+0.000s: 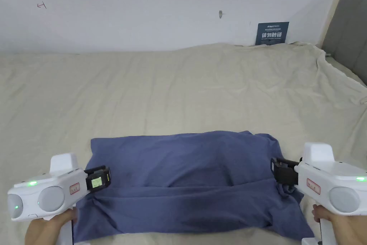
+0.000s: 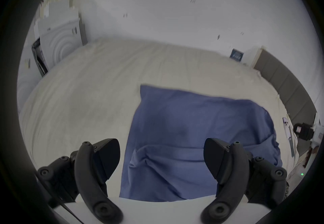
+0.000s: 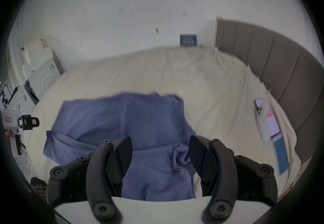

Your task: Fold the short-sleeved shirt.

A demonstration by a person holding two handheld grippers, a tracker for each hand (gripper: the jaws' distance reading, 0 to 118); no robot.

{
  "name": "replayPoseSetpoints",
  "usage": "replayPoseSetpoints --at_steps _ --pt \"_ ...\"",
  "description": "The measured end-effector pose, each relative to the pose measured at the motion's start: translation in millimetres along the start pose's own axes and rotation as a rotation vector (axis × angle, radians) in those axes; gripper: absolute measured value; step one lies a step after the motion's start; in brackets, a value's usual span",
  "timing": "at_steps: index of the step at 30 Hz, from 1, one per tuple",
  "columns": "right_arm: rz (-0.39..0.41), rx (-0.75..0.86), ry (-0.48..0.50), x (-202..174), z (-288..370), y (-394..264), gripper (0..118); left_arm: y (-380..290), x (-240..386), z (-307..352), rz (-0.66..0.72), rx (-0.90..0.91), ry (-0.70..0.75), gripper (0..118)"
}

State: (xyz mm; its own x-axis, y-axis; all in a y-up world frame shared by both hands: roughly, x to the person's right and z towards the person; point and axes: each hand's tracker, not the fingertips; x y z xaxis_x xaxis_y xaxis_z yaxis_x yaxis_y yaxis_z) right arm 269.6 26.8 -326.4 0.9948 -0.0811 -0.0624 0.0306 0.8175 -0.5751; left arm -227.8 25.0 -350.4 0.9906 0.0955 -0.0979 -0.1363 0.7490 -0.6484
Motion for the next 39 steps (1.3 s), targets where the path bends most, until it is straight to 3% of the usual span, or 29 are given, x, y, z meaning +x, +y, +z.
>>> replayPoseSetpoints --at_steps 9,12,13,17,18,20,27,37,39 --pt "0.014 0.262 -0.015 -20.7 122.4 5.5 71 -17.8 22.0 99.1 -0.072 0.261 0.077 106" --pt "0.018 0.296 -0.035 -26.2 146.4 -4.4 66 -36.7 25.0 116.6 -0.1 0.321 0.102 96" --pt "0.02 0.308 -0.044 -27.1 151.9 -8.7 61 -43.6 25.4 122.4 -0.114 0.337 0.103 87" --pt "0.015 0.331 -0.065 -29.8 165.8 -18.5 3 -61.7 23.4 135.5 -0.133 0.351 0.082 11" --pt "0.014 0.339 -0.073 -28.9 166.2 -20.3 3 -63.7 21.2 137.7 -0.116 0.342 0.045 1" --pt "0.018 0.337 -0.049 -28.4 167.5 -21.5 0 -66.8 17.2 142.5 -0.063 0.329 0.002 0" --pt "0.012 0.331 -0.04 -26.2 160.5 -18.6 0 -65.5 14.9 136.0 -0.096 0.274 0.017 0" --pt "-0.013 0.294 -0.035 -20.2 137.7 -18.9 0 -57.3 -11.9 70.4 0.002 0.026 0.001 0" --pt "-0.018 0.284 -0.036 -20.4 133.3 -20.2 0 -59.1 -17.2 55.0 0.016 -0.023 0.011 6"
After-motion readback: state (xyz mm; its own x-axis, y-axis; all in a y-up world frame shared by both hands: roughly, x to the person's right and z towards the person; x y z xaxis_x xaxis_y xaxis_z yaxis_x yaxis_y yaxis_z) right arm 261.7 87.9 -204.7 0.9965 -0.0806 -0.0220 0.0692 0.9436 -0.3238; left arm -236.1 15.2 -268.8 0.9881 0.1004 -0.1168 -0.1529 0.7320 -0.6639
